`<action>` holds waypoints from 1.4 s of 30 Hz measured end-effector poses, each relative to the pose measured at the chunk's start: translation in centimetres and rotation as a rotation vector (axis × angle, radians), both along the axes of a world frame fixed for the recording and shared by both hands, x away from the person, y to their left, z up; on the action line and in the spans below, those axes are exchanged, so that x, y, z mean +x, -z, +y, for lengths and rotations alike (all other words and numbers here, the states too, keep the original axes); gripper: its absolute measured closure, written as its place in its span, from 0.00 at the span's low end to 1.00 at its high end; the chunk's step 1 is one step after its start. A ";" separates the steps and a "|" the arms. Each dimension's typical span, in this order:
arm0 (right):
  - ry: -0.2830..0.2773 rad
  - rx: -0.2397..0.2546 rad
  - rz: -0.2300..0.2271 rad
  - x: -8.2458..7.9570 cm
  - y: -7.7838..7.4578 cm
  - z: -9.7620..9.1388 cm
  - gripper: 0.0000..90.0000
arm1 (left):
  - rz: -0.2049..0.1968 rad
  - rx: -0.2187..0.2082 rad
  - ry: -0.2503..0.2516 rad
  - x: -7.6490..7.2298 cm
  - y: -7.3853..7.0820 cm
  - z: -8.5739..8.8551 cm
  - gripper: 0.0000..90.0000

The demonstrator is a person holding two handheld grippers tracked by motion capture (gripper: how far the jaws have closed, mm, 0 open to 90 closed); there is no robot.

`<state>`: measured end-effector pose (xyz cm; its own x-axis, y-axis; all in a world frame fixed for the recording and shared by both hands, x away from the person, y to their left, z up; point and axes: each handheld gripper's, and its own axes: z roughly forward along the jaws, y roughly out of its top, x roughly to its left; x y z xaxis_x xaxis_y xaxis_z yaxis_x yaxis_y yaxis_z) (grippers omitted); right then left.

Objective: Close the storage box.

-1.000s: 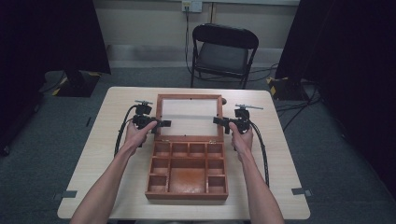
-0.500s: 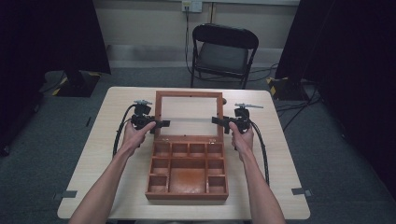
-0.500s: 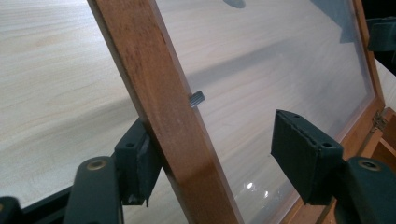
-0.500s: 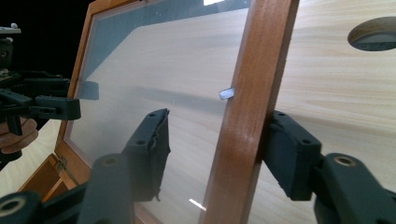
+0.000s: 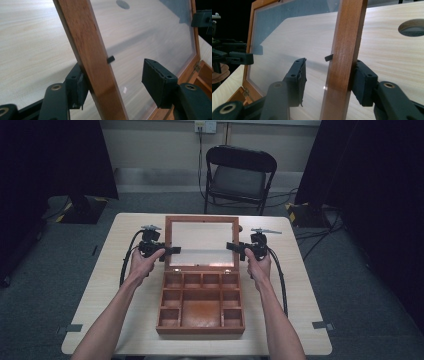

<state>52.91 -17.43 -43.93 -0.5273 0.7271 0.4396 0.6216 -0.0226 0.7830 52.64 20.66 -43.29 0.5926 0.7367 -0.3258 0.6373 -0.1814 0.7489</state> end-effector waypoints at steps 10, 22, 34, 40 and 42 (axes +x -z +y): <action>0.016 -0.047 -0.055 -1.1 -2.1 0.0 0.58 | -0.042 0.014 0.007 -0.2 -1.7 -0.5 0.47; 0.026 -0.053 -0.065 -1.7 -2.9 -0.1 0.59 | -0.071 0.018 0.004 -0.4 -2.5 -0.7 0.48; 0.006 -0.069 -0.108 -3.0 -3.6 0.0 0.57 | -0.126 -0.002 0.025 -2.2 -3.3 -0.5 0.48; -0.016 -0.081 -0.116 -3.5 -4.0 0.2 0.51 | -0.142 -0.023 0.028 -3.0 -3.5 -0.5 0.47; -0.016 -0.085 -0.120 -3.7 -4.0 0.2 0.51 | -0.147 -0.027 0.024 -3.2 -3.5 -0.5 0.47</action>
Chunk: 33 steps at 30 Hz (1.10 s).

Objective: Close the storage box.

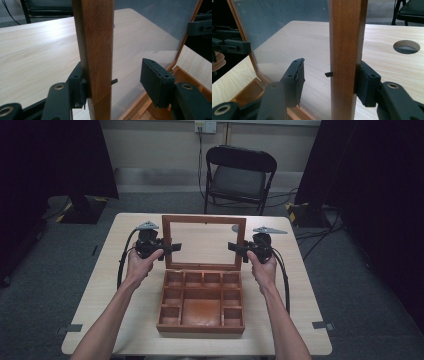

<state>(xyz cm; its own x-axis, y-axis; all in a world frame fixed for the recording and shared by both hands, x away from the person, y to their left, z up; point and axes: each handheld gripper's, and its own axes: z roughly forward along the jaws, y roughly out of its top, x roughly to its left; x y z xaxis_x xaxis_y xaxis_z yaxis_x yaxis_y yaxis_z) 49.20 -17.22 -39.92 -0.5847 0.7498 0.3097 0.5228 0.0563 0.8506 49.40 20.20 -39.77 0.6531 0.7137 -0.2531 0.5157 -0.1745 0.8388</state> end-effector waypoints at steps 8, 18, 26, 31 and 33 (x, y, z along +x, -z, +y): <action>-0.011 -0.001 -0.018 -0.9 -0.1 0.1 0.50 | -0.037 -0.016 0.025 -1.0 -0.1 0.3 0.48; -0.024 -0.015 -0.033 -1.8 -0.4 0.0 0.50 | -0.055 -0.016 0.028 -1.8 -0.5 0.6 0.52; -0.015 -0.012 -0.034 -2.5 -0.5 0.1 0.49 | -0.061 -0.036 0.045 -2.2 -0.5 0.7 0.49; -0.017 -0.016 -0.033 -2.8 -0.4 0.0 0.48 | -0.071 -0.050 0.042 -2.5 -0.7 0.7 0.47; -0.016 -0.017 -0.037 -3.0 -0.4 0.0 0.47 | -0.072 -0.056 0.038 -2.6 -0.8 0.6 0.46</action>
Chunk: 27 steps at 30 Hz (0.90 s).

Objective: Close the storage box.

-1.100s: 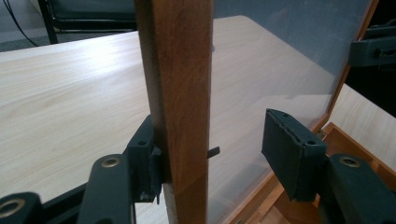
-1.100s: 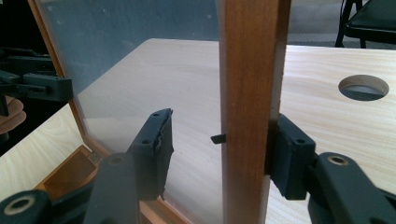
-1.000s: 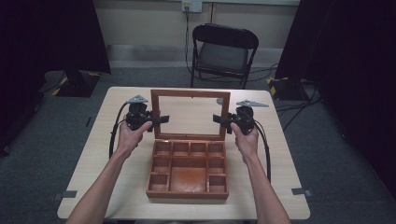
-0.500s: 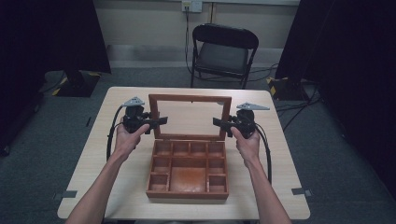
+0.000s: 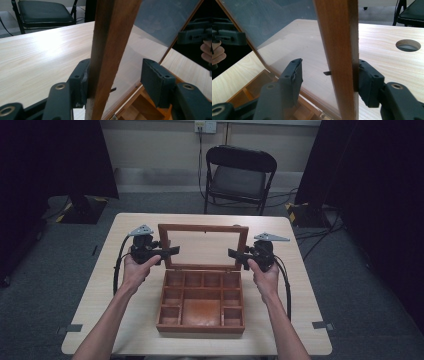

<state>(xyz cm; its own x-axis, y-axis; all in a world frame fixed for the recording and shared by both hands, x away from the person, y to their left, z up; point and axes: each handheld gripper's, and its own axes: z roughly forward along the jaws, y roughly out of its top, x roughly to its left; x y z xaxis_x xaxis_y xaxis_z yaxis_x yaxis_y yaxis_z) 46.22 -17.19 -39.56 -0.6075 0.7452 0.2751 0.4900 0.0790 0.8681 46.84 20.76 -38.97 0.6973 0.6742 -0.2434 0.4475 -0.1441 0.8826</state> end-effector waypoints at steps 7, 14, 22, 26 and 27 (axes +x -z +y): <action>0.002 -0.001 0.012 -0.4 0.1 -0.2 0.47 | -0.013 0.020 0.007 -0.5 -0.1 0.1 0.50; -0.003 -0.005 0.003 -1.0 0.0 -0.3 0.46 | -0.006 0.019 0.008 -0.7 0.3 0.1 0.48; -0.010 -0.009 -0.001 -1.6 0.3 -0.4 0.46 | -0.009 0.024 0.019 -1.1 0.5 0.1 0.49; -0.007 -0.011 -0.005 -1.8 0.5 -0.4 0.47 | -0.007 0.012 0.027 -1.4 0.6 0.2 0.48; -0.007 -0.013 -0.004 -1.9 0.4 -0.4 0.47 | -0.009 0.007 0.029 -1.5 0.6 0.2 0.48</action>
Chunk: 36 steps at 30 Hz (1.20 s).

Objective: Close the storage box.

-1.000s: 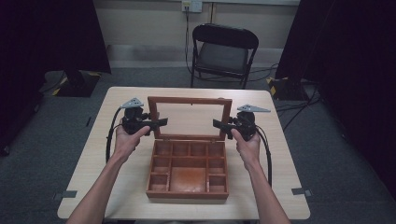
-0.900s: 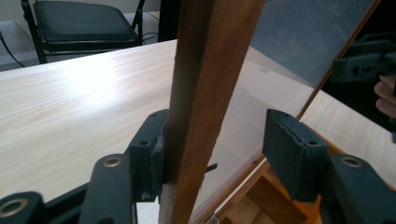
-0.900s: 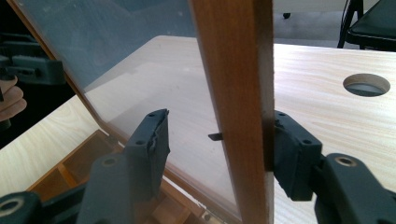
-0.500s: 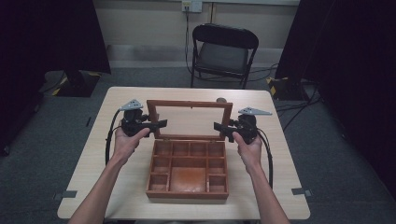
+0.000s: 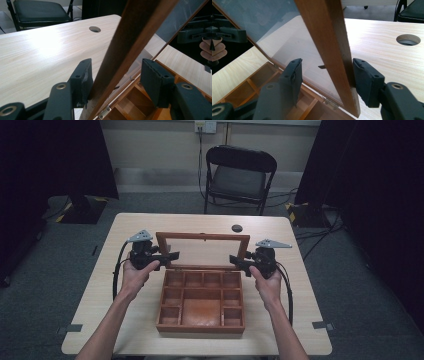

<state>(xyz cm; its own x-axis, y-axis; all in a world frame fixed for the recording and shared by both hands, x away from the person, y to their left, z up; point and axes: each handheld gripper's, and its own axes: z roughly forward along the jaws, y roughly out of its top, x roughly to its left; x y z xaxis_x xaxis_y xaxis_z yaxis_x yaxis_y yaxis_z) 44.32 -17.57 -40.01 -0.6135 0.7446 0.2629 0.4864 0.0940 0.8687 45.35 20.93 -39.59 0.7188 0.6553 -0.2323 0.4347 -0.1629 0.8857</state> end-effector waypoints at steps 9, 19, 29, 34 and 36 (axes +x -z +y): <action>0.011 -0.027 0.002 -0.7 -0.3 0.3 0.47 | -0.004 0.001 -0.012 -1.0 0.3 0.5 0.46; 0.018 -0.006 -0.002 -0.9 -0.2 0.2 0.46 | 0.000 -0.008 -0.047 -1.2 0.4 1.2 0.41; 0.041 -0.021 -0.001 -1.6 0.1 -0.4 0.49 | -0.014 0.019 -0.035 -1.9 0.4 1.5 0.50; 0.036 -0.018 0.005 -2.0 0.4 -0.8 0.49 | 0.001 -0.011 -0.023 -2.4 0.6 1.5 0.50; 0.039 -0.016 0.007 -2.2 0.5 -0.9 0.49 | 0.001 -0.029 -0.025 -2.7 0.7 1.6 0.49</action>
<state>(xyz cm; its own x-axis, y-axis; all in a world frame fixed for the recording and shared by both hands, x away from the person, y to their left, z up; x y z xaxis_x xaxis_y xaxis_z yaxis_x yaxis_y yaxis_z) 42.08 -18.46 -40.51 -0.5822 0.7720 0.2551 0.4963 0.0890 0.8636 42.67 22.58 -40.27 0.7020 0.6659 -0.2525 0.4395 -0.1261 0.8893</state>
